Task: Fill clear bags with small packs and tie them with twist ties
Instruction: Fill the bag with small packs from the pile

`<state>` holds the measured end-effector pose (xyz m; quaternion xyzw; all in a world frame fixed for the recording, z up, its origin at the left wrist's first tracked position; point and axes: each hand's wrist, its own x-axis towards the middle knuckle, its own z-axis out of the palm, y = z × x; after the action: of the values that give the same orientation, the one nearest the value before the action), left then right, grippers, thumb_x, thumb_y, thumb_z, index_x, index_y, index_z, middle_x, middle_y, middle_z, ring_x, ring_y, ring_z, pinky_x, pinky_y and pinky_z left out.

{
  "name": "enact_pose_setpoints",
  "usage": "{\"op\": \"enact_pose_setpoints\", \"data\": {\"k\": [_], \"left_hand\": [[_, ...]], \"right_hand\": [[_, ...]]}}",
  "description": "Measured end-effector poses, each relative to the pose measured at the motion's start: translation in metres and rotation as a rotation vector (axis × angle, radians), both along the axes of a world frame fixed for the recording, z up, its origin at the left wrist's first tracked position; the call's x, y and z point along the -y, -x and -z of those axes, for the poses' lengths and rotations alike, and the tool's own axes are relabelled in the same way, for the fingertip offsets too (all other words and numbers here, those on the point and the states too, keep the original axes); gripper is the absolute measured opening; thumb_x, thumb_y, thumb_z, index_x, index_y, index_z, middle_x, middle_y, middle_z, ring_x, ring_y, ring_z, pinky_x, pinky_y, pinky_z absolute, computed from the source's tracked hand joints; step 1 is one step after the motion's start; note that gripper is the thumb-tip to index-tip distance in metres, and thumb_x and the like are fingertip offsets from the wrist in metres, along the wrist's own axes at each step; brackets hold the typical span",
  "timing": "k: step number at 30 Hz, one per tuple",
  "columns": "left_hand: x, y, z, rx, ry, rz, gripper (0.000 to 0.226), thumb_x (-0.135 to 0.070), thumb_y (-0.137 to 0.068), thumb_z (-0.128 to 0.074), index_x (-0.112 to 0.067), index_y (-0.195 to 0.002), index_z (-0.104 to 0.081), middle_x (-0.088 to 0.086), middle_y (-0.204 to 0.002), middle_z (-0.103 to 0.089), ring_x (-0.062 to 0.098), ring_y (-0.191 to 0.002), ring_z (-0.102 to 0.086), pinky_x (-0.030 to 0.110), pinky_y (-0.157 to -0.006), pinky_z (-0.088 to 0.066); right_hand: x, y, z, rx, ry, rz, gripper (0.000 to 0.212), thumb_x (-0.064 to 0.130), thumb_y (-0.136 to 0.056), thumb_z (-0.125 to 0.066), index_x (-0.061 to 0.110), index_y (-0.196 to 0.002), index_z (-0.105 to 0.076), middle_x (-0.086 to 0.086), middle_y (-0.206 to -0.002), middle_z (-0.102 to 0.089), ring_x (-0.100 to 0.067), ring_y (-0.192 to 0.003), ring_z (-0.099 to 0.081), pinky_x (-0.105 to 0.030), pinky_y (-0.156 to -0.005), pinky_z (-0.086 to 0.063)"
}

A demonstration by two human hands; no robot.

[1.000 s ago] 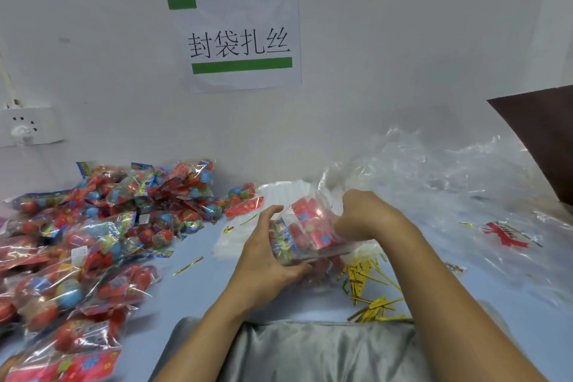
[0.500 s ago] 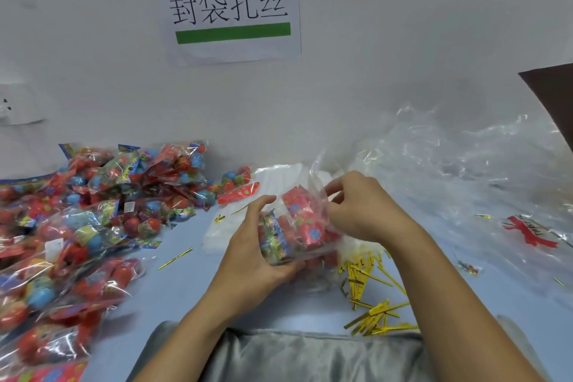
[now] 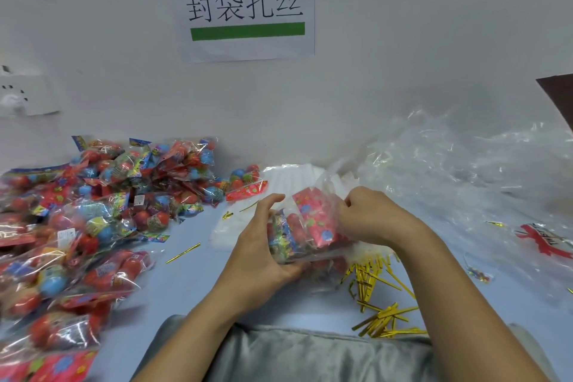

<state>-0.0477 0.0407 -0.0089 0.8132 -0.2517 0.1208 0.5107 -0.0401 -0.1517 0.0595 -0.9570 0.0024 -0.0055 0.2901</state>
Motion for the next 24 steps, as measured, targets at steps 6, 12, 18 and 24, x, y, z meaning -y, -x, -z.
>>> {"op": "enact_pose_setpoints", "data": {"k": [6,12,18,24], "left_hand": [[0.0,-0.003,0.002,-0.009,0.023,0.016,0.091,-0.009,-0.066,-0.086,-0.044,-0.132,-0.034,-0.03,-0.104,-0.059,0.009,-0.091,-0.07,0.021,-0.077,-0.057],[-0.003,-0.005,0.005,-0.04,0.078,0.012,0.092,-0.012,-0.065,-0.088,-0.043,-0.133,-0.035,-0.027,-0.103,-0.062,0.008,-0.093,-0.07,0.02,-0.076,-0.056],[-0.007,-0.004,0.004,-0.066,0.107,0.002,0.095,-0.009,-0.066,-0.09,-0.038,-0.137,-0.034,-0.016,-0.107,-0.064,0.003,-0.095,-0.069,0.016,-0.078,-0.054],[-0.008,-0.005,0.006,-0.08,0.073,-0.009,0.097,-0.007,-0.065,-0.088,-0.04,-0.136,-0.031,-0.016,-0.108,-0.063,0.003,-0.093,-0.069,0.015,-0.076,-0.053]], "right_hand": [[-0.002,0.005,0.0,0.046,-0.055,0.011,0.037,0.01,-0.089,-0.051,0.011,-0.055,-0.037,-0.004,-0.056,-0.04,-0.019,-0.051,-0.033,-0.023,-0.045,-0.027],[-0.004,0.006,0.0,0.205,-0.242,-0.034,0.043,0.02,-0.098,-0.052,0.017,-0.055,-0.054,0.01,-0.045,-0.051,-0.002,-0.039,-0.043,-0.009,-0.041,-0.03],[0.008,0.004,-0.003,0.196,-0.195,0.042,0.025,0.007,-0.1,-0.051,0.021,-0.1,-0.072,0.0,-0.088,-0.07,-0.008,-0.065,-0.061,-0.012,-0.051,-0.042],[0.011,0.006,-0.008,0.468,-0.063,0.139,0.029,0.01,-0.095,-0.054,0.017,-0.116,-0.074,-0.006,-0.093,-0.068,-0.004,-0.063,-0.055,-0.022,-0.072,-0.049]]}}
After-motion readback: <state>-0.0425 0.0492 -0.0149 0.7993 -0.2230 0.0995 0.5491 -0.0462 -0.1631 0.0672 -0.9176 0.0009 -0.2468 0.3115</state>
